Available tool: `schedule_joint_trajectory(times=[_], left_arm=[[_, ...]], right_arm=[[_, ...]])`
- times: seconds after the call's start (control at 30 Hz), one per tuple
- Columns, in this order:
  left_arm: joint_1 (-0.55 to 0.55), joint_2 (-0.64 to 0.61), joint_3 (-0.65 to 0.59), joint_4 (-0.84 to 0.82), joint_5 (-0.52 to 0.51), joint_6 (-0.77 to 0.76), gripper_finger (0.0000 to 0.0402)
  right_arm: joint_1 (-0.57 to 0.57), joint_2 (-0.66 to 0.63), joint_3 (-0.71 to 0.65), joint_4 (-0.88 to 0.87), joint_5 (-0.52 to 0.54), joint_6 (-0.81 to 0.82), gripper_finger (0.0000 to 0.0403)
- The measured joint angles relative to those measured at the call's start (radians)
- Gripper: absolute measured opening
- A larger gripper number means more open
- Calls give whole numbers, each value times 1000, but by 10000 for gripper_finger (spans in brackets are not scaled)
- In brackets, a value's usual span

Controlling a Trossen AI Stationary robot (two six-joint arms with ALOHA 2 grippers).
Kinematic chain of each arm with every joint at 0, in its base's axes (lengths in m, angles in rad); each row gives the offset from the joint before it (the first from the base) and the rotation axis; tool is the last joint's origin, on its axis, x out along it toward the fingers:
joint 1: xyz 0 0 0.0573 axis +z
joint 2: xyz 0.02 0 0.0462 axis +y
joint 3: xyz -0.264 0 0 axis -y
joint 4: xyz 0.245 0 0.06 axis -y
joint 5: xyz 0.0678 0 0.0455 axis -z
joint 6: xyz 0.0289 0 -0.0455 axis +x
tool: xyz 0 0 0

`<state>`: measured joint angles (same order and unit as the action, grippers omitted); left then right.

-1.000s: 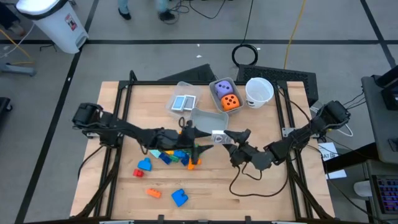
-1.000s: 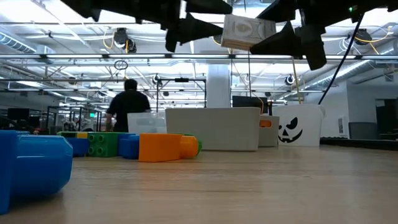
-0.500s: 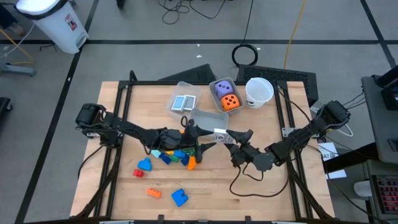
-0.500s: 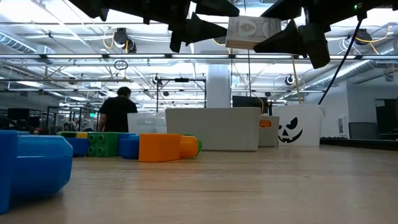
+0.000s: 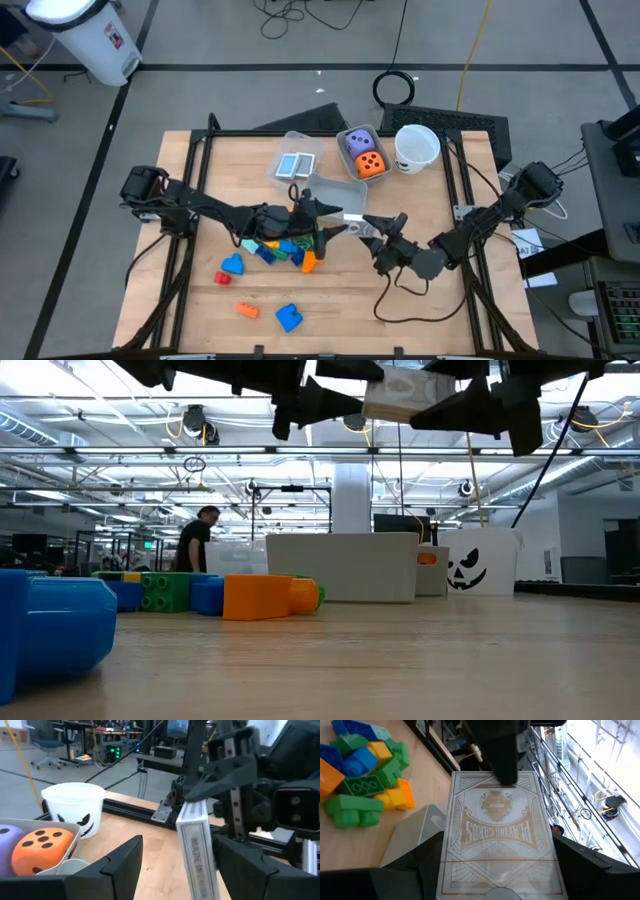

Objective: Pick & Place Toys
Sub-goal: Put the brown playing card box into the transparent bin

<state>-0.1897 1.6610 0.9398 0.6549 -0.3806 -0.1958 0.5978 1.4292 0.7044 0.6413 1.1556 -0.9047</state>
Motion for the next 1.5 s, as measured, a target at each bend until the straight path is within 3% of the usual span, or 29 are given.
schedule_joint_trajectory(times=[0.13, 0.4, 0.5, 0.67, 0.87, 0.97, 1.07, 1.23, 1.33, 1.5], left_arm=[[3, 0, 0, 2, 116, -33, 246], [26, 0, 0, -16, 194, -135, 237], [34, 0, 0, -43, 204, -171, 198], [52, -1, -1, -58, 225, -210, 77], [66, -25, -3, -95, 249, -169, 68], [79, -104, -3, -190, 228, -117, 68], [83, -208, -5, -308, 133, -66, 68], [82, -359, 3, -473, -267, 117, 68], [92, -368, -3, -610, -430, 211, 68], [204, -348, -19, -689, -491, 163, 68]], right_arm=[[-10, 0, 0, 22, -57, 27, 269], [-32, 0, 0, 44, -91, 52, 269], [-39, 0, 0, 44, -90, 55, 269], [-52, 0, -2, 35, -155, 104, 276], [-61, -1, -3, 28, -190, 262, 316], [-62, -2, -8, 38, -155, 316, 333], [-63, -4, -21, 46, -136, 330, 342], [-63, -1, -30, 46, -149, 349, 341], [-75, 0, -29, 41, -148, 337, 335], [-103, -1, -29, 36, -144, 351, 327]])
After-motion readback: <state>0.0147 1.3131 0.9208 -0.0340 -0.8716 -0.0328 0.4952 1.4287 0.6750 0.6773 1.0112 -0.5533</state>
